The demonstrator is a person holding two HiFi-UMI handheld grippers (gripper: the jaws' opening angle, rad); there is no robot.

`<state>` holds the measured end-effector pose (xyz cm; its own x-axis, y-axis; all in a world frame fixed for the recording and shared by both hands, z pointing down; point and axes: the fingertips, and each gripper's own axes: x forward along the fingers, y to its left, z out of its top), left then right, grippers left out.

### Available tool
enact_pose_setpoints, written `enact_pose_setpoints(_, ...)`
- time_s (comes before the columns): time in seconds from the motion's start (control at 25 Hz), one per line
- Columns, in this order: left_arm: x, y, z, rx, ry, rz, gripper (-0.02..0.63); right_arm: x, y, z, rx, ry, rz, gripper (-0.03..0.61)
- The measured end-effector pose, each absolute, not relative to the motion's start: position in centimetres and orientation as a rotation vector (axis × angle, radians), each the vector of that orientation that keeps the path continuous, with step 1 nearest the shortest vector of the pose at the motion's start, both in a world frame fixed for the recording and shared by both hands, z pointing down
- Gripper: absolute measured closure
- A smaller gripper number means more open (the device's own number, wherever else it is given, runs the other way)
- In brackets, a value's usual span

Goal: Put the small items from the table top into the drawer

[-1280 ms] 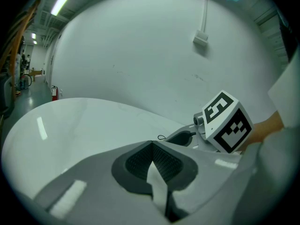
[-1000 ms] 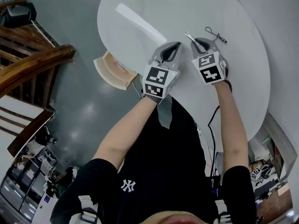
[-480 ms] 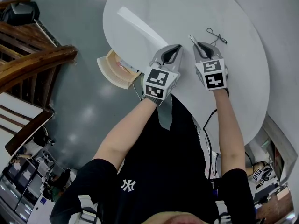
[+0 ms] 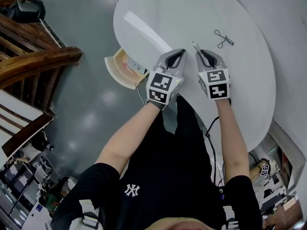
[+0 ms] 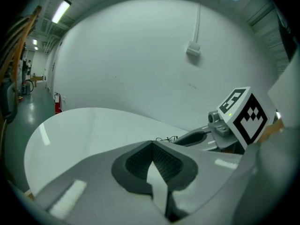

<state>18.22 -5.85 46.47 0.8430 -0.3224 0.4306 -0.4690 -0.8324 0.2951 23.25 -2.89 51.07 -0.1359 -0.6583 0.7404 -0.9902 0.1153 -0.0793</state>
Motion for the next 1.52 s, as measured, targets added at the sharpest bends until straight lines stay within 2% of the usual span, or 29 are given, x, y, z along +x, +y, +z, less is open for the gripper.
enact_pose_setpoints(0.8,11.3,-4.9,43.2,2.656,-0.67,0.453,0.614,16.6,-1.3,46.5,1.628,-1.932,0.727,0.502)
enact_pose_setpoints(1.52,1.7,-6.2,44.7,2.563,-0.835,0.444,0.614,5.1,-3.4,47.5,1.476,-2.067,0.727,0.502)
